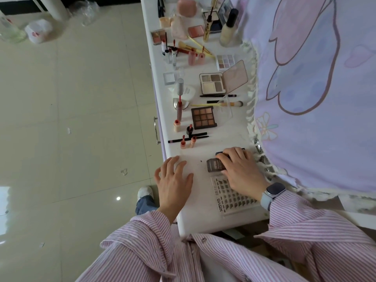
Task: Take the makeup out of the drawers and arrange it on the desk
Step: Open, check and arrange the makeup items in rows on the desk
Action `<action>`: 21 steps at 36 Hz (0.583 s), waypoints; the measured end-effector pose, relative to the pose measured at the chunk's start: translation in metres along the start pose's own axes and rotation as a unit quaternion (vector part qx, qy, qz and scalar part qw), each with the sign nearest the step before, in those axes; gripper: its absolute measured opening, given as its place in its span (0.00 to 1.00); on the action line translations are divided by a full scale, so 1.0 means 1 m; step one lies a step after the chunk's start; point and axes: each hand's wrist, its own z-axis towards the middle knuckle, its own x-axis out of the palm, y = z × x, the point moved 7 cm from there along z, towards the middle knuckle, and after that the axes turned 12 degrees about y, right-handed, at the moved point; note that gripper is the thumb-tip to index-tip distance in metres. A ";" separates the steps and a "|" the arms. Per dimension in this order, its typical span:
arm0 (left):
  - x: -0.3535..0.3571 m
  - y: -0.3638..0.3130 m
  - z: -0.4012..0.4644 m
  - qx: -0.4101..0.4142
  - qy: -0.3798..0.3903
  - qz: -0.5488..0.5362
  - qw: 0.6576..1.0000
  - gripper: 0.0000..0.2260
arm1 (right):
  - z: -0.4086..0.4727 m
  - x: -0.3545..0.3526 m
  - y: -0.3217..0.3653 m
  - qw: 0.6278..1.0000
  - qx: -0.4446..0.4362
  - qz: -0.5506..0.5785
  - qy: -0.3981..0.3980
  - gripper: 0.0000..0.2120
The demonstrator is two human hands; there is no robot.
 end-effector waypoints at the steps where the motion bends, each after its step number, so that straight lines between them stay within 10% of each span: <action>1: -0.001 0.000 0.000 -0.003 -0.001 -0.006 1.000 0.16 | 0.000 -0.003 0.000 1.000 0.004 0.012 -0.004 0.23; 11: -0.027 -0.023 -0.002 0.004 0.091 -0.352 0.932 0.24 | 0.000 -0.032 0.033 0.996 -0.054 0.057 -0.029 0.25; 21: -0.045 -0.006 -0.008 -0.011 0.059 -0.415 0.908 0.03 | 0.006 -0.025 0.054 0.981 -0.088 0.174 0.001 0.23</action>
